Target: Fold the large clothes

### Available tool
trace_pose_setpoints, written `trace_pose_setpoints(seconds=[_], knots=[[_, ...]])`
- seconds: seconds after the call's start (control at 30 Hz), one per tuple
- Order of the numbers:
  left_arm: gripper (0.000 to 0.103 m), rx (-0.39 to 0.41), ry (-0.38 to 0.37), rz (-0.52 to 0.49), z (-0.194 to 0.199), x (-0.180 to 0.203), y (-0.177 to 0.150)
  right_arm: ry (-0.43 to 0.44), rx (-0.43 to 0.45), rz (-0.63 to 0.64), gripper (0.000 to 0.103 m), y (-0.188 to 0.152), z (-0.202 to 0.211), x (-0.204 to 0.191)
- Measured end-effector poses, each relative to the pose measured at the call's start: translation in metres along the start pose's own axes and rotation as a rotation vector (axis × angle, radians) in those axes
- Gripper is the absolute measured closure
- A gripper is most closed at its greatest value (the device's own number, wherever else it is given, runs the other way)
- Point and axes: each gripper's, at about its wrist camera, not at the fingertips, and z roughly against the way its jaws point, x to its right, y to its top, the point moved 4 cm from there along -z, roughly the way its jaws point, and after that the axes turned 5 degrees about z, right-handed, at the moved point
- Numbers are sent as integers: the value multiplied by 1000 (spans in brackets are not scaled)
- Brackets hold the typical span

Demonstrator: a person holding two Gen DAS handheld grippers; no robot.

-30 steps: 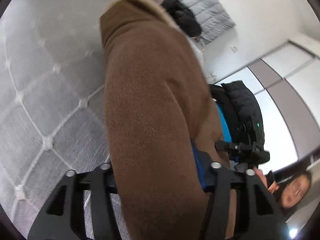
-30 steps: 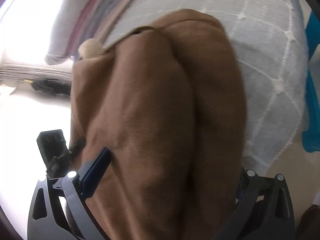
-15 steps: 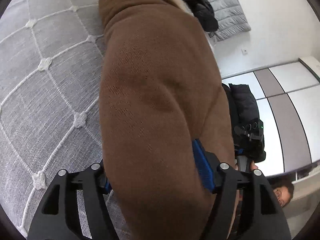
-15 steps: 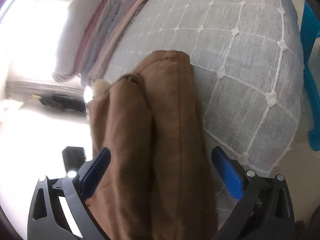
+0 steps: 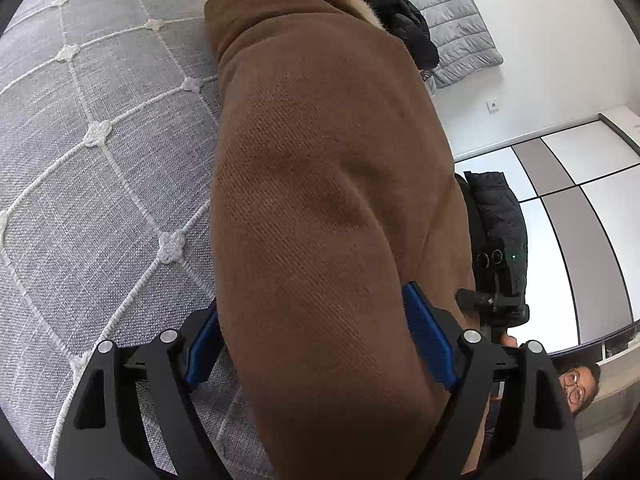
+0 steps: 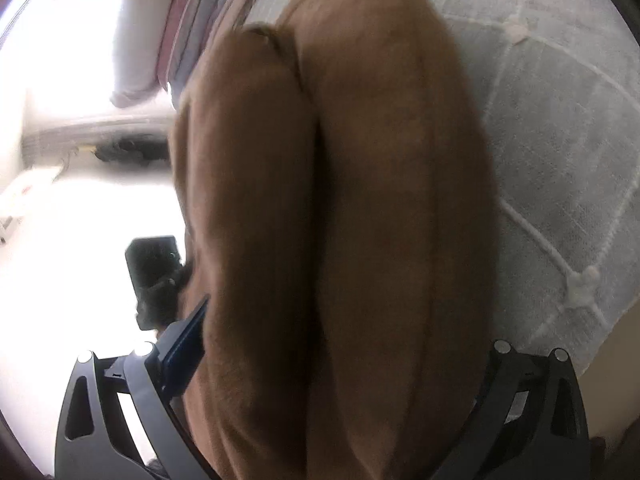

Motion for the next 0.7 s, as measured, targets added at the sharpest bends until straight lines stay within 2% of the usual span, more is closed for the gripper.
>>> trace_pose_setpoints(seconds=[0.2, 0.33, 0.37, 0.43, 0.53, 0.63, 0.7], knots=[[23, 6, 4, 2, -2, 4, 0, 62, 14, -43, 5, 8, -10, 11], [23, 10, 9, 1, -2, 6, -1, 72, 13, 50, 8, 10, -21, -6], [23, 13, 11, -1, -2, 7, 0, 62, 23, 93, 10, 9, -22, -14], [23, 18, 8, -26, -1, 14, -1, 34, 49, 133, 34, 6, -21, -23], [28, 30, 14, -49, 2, 21, -2, 58, 100, 187, 43, 2, -13, -39], [35, 24, -39, -16, 11, 21, 1, 106, 138, 234, 43, -3, -6, -56], [37, 29, -57, -21, 18, 25, 1, 142, 169, 275, 43, -5, -2, -72]])
